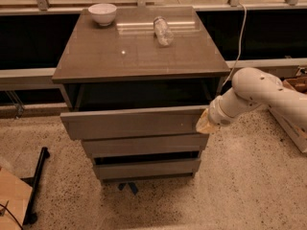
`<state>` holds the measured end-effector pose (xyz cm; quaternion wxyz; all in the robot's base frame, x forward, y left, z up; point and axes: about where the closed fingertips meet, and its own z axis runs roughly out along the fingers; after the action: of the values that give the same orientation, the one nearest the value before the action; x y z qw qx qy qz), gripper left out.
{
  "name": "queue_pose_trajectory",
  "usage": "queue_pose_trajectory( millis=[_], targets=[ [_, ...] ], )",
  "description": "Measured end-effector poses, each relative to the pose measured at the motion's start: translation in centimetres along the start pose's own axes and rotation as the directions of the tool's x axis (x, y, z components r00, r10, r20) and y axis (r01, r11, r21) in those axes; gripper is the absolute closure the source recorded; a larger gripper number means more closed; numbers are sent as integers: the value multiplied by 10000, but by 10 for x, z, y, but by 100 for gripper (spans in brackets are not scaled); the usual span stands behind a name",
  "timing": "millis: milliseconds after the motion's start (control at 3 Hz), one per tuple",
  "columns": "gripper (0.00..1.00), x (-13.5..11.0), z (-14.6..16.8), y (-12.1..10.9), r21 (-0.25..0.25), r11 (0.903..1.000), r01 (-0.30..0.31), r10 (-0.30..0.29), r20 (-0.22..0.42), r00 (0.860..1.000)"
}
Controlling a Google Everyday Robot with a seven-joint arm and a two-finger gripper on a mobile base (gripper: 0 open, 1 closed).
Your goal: Close top drawer
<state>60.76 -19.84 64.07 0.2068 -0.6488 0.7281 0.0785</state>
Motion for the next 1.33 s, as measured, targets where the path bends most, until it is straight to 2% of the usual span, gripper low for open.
queue_pose_trajectory(
  millis=[333,667,1000,1333],
  targets=[
    [100,-18,2,-46,870,9943,611,-647,394,9971],
    [82,-20,2,-48,926,9935,667,-709,429,9966],
    [58,-32,3,-80,1450,9846,979,-1086,675,9918],
    [35,-45,-1,-109,2002,9705,1340,-1550,932,9835]
  ],
)
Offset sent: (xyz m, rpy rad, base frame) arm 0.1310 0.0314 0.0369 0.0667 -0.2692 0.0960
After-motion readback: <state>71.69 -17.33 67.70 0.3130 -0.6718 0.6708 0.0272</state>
